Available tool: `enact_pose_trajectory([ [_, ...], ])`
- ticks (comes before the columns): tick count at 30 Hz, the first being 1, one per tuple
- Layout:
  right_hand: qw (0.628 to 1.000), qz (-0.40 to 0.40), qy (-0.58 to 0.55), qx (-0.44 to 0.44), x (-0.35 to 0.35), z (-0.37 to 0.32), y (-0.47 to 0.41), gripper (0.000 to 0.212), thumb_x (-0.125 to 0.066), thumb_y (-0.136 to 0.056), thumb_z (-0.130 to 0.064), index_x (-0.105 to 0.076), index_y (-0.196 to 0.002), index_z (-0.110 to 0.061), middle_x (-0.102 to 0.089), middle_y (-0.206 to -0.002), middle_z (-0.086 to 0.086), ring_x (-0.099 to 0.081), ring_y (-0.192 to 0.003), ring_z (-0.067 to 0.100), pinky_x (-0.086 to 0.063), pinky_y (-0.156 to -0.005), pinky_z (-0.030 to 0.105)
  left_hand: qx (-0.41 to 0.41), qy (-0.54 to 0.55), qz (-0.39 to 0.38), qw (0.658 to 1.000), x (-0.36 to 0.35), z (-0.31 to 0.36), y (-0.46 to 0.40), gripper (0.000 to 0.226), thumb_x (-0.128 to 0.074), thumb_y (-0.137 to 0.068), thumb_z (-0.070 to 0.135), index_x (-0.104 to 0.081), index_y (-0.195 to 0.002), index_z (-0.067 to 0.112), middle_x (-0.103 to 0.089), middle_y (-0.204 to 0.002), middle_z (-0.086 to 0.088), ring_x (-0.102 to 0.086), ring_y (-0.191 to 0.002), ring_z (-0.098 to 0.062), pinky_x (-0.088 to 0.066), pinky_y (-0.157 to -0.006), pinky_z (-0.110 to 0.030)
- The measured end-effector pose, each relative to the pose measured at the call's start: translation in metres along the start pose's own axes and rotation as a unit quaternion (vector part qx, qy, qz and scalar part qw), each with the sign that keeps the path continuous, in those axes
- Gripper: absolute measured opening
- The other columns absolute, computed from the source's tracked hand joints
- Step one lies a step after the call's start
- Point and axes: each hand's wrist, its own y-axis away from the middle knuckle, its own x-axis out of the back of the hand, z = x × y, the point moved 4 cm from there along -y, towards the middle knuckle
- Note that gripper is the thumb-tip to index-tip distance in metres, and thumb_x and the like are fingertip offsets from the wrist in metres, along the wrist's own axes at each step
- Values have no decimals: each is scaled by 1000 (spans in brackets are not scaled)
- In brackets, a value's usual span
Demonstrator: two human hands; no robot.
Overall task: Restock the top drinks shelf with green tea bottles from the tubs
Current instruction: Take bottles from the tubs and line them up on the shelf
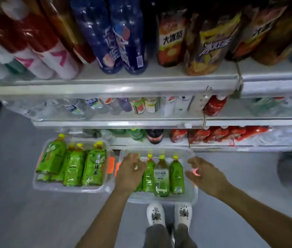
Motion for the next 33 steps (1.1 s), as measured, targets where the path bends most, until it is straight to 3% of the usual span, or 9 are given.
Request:
enact_pose_trajectory([
  [2, 998, -48, -4, -30, -47, 18, -26, 51, -56, -96, -44, -45, -140, -20, -54, -139, -1, -58, -119, 20, -45, -96, 28, 59, 6, 4, 998, -26, -43, -18, 26, -73, -91, 22, -62, -114, 20, -64, -114, -2, -65, -108, -29, -49, -91, -34],
  [4, 995, -78, -21, -53, -88, 32, -49, 52, -59, -94, -45, -50, -134, -13, -53, -140, 0, -57, -120, 22, -44, -94, 28, 112, -5, -8, 994, -50, -83, -32, 44, -75, -89, 27, -60, -128, 13, -63, -126, -13, -63, -114, -35, -51, -96, -41],
  [8, 984, -123, -77, -103, -161, 45, -94, 61, -66, -91, -39, -41, -137, -8, -59, -132, 13, -58, -120, 30, -47, -91, 32, 167, -34, -14, 985, -81, -144, -60, 64, -71, -92, 30, -45, -145, 8, -45, -142, -16, -53, -125, -34, -43, -105, -37],
  [11, 976, -103, -123, -150, -197, 43, -126, 70, -73, -86, -37, -38, -136, -3, -57, -132, 17, -56, -121, 33, -42, -84, 28, 184, -66, -1, 981, -98, -181, -82, 73, -72, -90, 25, -36, -149, 2, -37, -145, -21, -45, -133, -36, -35, -109, -36],
  [15, 966, -29, -163, -198, -232, 37, -164, 117, -81, -72, -53, -12, -152, -2, -31, -153, 24, -35, -140, 37, -38, -108, 41, 189, -93, 43, 977, -121, -212, -108, 84, -71, -86, 18, -24, -154, 6, -31, -152, -19, -32, -140, -36, -31, -112, -42],
  [18, 958, -5, -185, -217, -249, 33, -183, 140, -84, -65, -58, 10, -156, -9, -10, -162, 22, -19, -148, 38, -29, -114, 50, 189, -160, 89, 965, -135, -214, -118, 95, -76, -83, 29, -18, -156, 7, -33, -147, -20, -32, -134, -39, -27, -110, -43],
  [22, 960, 5, -169, -221, -261, 32, -193, 140, -88, -65, -49, 15, -155, -17, -13, -160, 21, -27, -144, 41, -36, -107, 53, 214, -218, 121, 944, -144, -213, -128, 116, -85, -73, 45, -13, -156, 7, -34, -140, -20, -37, -126, -37, -32, -106, -41],
  [29, 953, 52, -181, -237, -256, 59, -196, 130, -90, -61, -33, 0, -153, -16, -29, -146, 19, -37, -134, 39, -41, -102, 46, 211, -240, 98, 943, -150, -220, -144, 122, -82, -75, 52, -5, -155, 1, -33, -145, -20, -47, -128, -39, -45, -100, -45],
  [33, 939, 54, -194, -278, -252, 74, -196, 120, -90, -63, -33, -8, -149, -13, -34, -142, 21, -42, -130, 41, -41, -105, 47, 186, -257, 68, 946, -146, -222, -148, 118, -78, -81, 49, 0, -155, 0, -30, -149, -23, -41, -133, -42, -45, -100, -47],
])
